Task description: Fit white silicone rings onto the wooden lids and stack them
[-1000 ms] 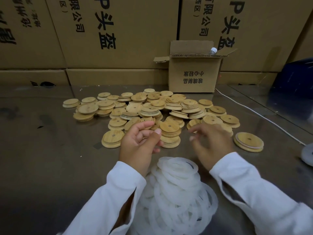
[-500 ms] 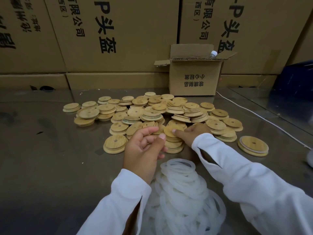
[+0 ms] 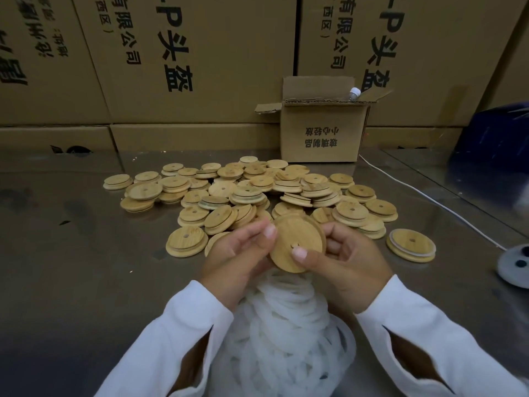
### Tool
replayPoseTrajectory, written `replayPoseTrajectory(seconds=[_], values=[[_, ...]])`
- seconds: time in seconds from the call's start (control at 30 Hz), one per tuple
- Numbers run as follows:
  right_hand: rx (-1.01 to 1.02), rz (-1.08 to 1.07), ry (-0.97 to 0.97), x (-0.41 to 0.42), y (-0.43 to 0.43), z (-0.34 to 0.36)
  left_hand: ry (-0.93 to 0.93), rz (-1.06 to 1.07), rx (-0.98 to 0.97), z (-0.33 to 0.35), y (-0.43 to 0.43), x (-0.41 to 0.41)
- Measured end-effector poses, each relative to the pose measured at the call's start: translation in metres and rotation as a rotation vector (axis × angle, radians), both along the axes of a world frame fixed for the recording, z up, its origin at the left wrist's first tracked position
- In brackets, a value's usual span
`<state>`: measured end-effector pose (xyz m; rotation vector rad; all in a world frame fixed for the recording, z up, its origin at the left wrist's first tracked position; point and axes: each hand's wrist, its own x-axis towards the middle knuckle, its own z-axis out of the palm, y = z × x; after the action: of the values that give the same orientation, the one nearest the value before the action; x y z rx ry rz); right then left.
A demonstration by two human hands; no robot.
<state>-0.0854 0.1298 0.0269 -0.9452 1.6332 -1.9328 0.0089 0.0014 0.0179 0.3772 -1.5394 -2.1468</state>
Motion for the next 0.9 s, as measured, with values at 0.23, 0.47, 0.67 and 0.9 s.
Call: replayPoseTrajectory(seconds=[0.23, 0.47, 0.67, 0.9], values=[[0.056, -0.018, -0.052, -0.001, -0.003, -0.003, 0.069, -0.031, -0.022, -0.001, -0.003, 0.002], [0.737, -0.366, 0.489, -0.017, 0.000, -0.021, 0.049, 0.124, 0.135, 0.000, -0.008, 0.000], [0.687, -0.293, 0.325, -0.019, -0.002, -0.025, 0.028, 0.126, 0.128, -0.005, -0.010, -0.001], [0.231, -0.208, 0.335, -0.015, 0.001, -0.011, 0.096, 0.218, 0.236, -0.003, -0.013, -0.002]])
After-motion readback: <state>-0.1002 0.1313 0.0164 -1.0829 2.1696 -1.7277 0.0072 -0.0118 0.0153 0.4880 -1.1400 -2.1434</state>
